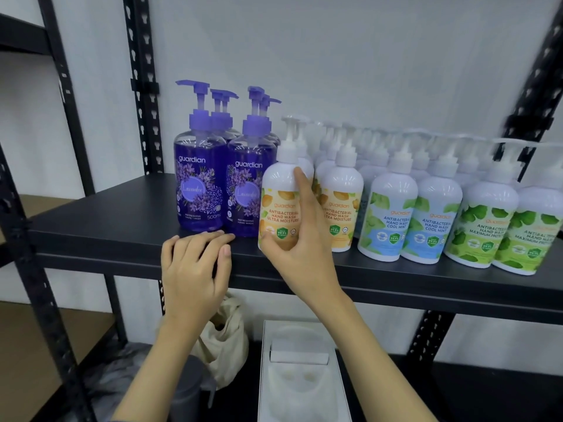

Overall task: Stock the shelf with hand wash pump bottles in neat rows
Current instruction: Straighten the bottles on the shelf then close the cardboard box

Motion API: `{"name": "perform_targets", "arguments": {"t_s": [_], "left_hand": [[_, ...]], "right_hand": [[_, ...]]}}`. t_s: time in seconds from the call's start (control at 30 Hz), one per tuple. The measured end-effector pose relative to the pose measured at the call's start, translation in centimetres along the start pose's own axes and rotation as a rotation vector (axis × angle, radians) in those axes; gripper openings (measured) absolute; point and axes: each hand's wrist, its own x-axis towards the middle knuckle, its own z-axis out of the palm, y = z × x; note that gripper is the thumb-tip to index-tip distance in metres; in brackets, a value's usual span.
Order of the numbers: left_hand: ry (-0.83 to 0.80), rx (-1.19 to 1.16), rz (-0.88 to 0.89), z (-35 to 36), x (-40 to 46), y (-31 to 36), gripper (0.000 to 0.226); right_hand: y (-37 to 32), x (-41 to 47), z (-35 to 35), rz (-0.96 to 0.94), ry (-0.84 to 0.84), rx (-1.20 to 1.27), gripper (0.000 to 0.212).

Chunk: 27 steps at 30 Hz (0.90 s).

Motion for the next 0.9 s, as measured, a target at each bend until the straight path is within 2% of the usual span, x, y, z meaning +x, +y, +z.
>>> {"name": "perform_targets", "arguments": {"t_s": [0.1, 0.3, 0.63, 0.9], "left_hand": [[-0.006, -0.005, -0.008, 0.0, -0.1, 0.0, 0.039], [-0.007, -0.008, -0.008, -0.1, 0.0, 0.0, 0.036], [-0.009, -0.014, -0.010, 0.0, -0.1, 0.0, 0.036], [-0.017, -0.018, -0.021, 0.1, -0.2, -0.1, 0.037]], "right_hand": [[0.1, -0.2, 0.0, 0.002, 0.023, 0.012, 0.087], [0.6, -0.3, 0.6, -0.029, 0.124, -0.111, 0.083], [1.3, -0.7, 0.7, -0.052, 0.204, -0.285, 0.087], [1.3, -0.6, 1.0, -0.042, 0.240, -0.334, 0.087]]}}
